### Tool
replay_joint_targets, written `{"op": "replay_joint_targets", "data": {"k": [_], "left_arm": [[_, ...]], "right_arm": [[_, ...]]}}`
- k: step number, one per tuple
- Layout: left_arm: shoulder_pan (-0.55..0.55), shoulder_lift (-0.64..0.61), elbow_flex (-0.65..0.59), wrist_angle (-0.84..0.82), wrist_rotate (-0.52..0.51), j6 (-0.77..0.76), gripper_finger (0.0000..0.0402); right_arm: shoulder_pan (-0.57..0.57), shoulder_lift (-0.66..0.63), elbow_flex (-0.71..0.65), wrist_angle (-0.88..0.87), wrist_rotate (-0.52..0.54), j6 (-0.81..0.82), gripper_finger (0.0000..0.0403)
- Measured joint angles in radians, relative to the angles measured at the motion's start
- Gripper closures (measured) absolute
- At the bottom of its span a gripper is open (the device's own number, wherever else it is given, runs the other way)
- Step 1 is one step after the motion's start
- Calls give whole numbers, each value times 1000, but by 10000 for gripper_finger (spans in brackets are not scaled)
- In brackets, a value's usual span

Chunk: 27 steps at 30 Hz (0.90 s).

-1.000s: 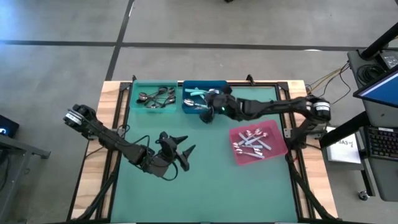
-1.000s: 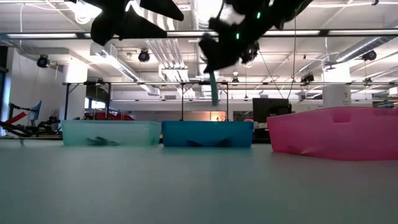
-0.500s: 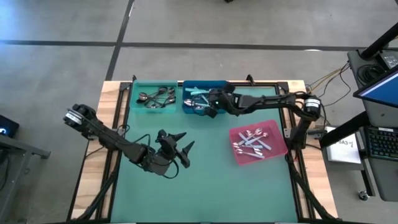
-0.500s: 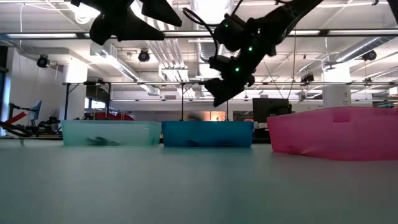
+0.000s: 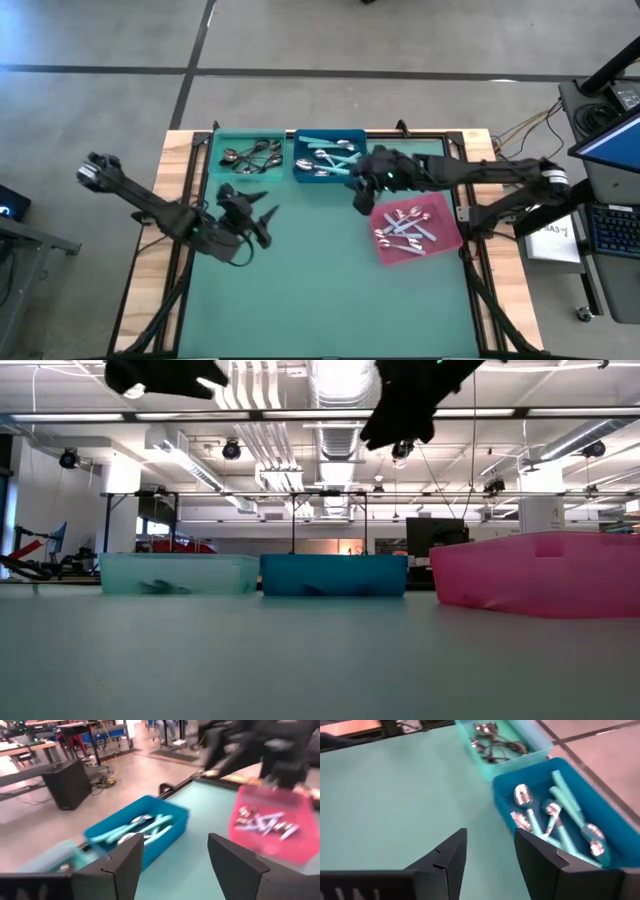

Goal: Sort silverware by color (type)
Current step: Return to Home Position

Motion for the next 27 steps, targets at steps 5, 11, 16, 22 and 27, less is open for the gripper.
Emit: {"op": "replay_joint_targets", "data": {"k": [5, 11, 16, 22, 27], "left_arm": [[-12, -154, -1, -407, 2, -208, 196], [-62, -303, -88, -611, 41, -394, 196], [-97, -422, -242, -496, 66, -411, 197], [-110, -531, -466, -122, 67, -288, 197], [-111, -583, -625, 246, 78, -52, 197]], "right_arm": [[96, -103, -125, 41, 40, 67, 256], [192, -233, -352, 178, 167, 173, 258], [223, -312, -560, 430, 181, 217, 255], [221, -337, -743, 672, 184, 241, 254], [220, -331, -844, 810, 184, 239, 259]]}}
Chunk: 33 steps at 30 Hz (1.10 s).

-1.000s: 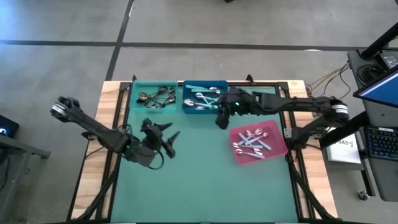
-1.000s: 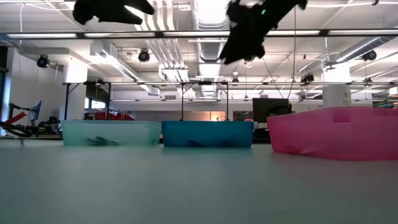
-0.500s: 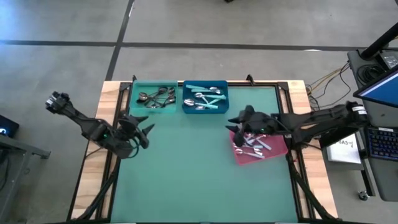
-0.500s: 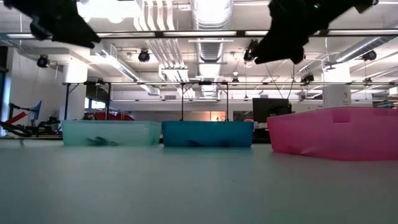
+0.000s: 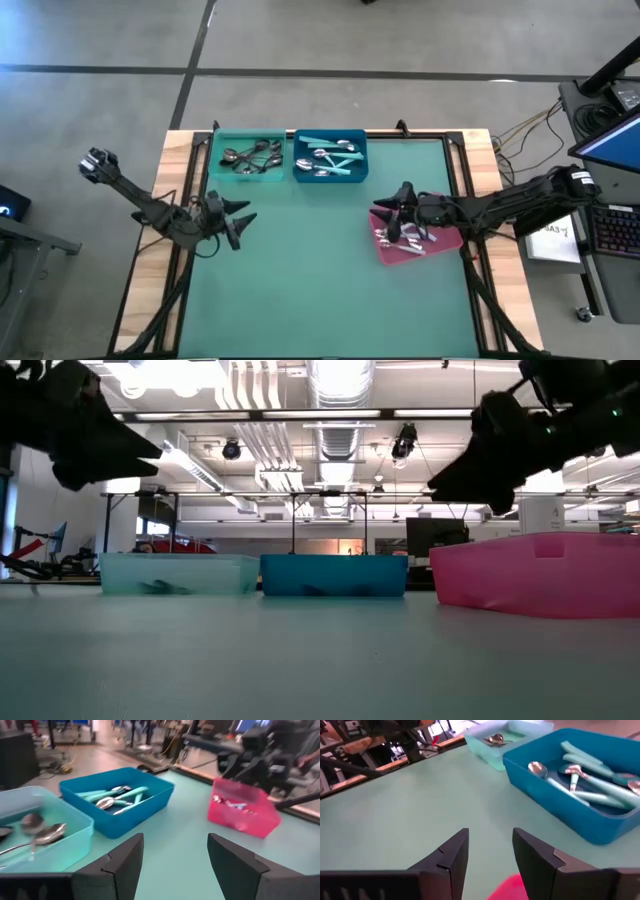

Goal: Sort silverware by color (type)
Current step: Return to Home Position

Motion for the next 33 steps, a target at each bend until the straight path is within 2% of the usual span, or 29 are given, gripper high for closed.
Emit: {"op": "replay_joint_targets", "data": {"k": [5, 9, 14, 21, 33], "left_arm": [[0, -29, -132, 257, 3, 69, 196], [0, -32, -198, 340, 3, 70, 196], [1, -25, -206, 302, 19, 11, 196], [2, -1, -204, 289, 13, 4, 196], [2, 30, -135, 288, 22, 3, 196]], "right_arm": [[0, 0, -97, 132, 0, 35, 263], [0, 0, -154, 180, 18, 53, 264], [0, 0, -203, 181, 45, 79, 264], [0, 0, -266, 181, 61, 149, 264], [0, 0, -269, 172, 60, 185, 264]]}}
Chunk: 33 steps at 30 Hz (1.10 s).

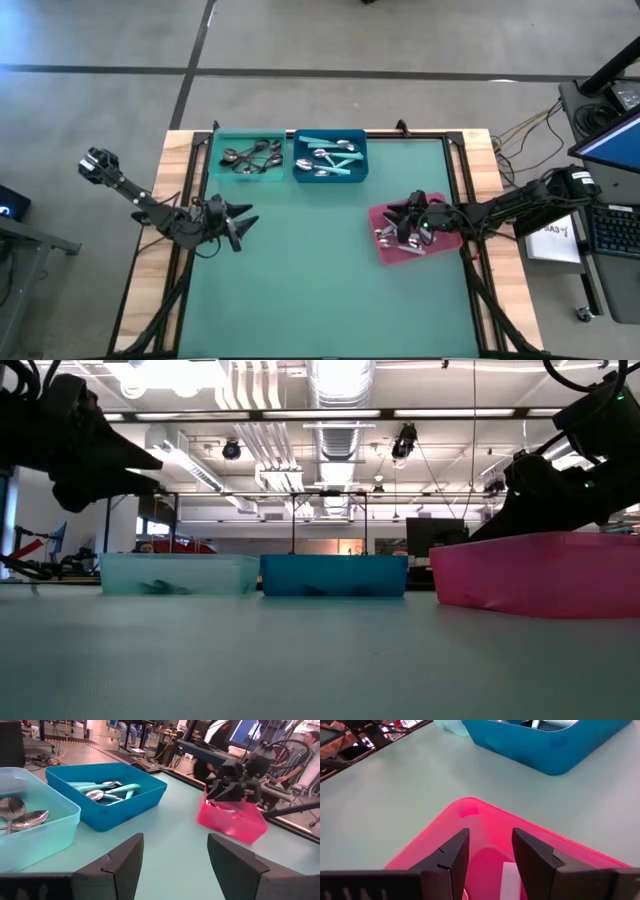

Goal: Sort silverware by color (type)
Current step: Return to Home Position

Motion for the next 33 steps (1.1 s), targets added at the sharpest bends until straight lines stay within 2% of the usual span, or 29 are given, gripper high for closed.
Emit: {"op": "replay_joint_targets", "data": {"k": [6, 16, 28, 33], "left_arm": [[-5, -6, 25, -4, 1, 0, 196], [-5, -253, -4, 2, 2, 0, 196], [-3, -586, -71, -38, 0, -3, 196], [-2, -591, -71, -57, -2, -3, 196]], "right_arm": [[0, -30, 0, -2, -3, 0, 264], [-1, -144, -30, -17, -3, -3, 264], [-1, -442, -30, -506, -10, -3, 264], [-1, -541, -30, -495, -11, -3, 264]]}}
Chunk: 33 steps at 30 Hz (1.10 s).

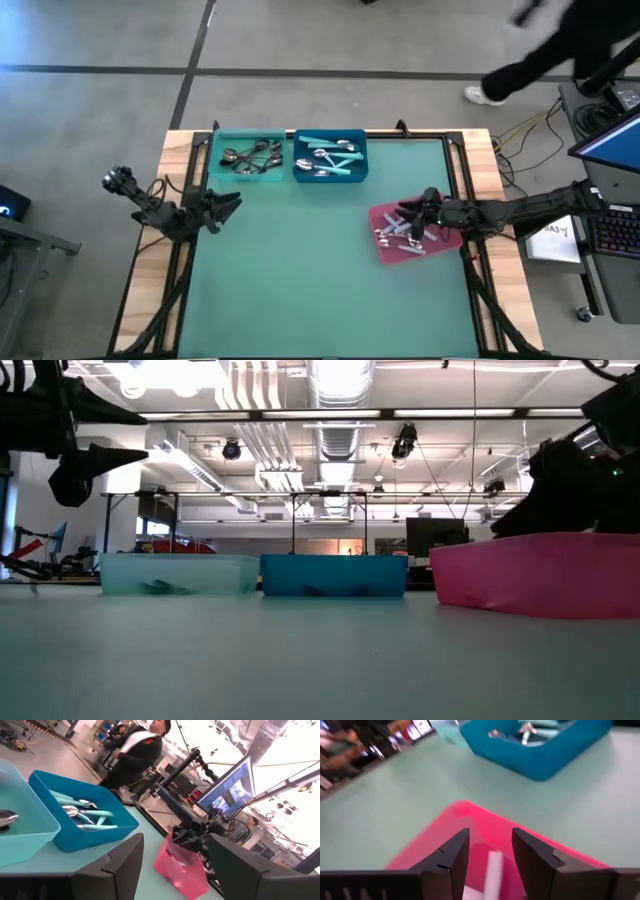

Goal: Sort silverware by color (type)
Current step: Return to Home Position

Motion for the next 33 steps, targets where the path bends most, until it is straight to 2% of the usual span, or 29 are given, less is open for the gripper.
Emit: {"op": "replay_joint_targets", "data": {"k": [12, 17, 33], "left_arm": [[0, 0, 0, 1, 2, 0, 196], [1, 0, 0, 1, 2, 0, 196], [1, 7, 1, -4, 2, 0, 196]], "right_arm": [[0, -299, -1, -1, 0, 0, 264], [-6, -379, -1, -1, 0, 0, 264], [-6, -314, -1, -3, 0, 0, 264]]}}
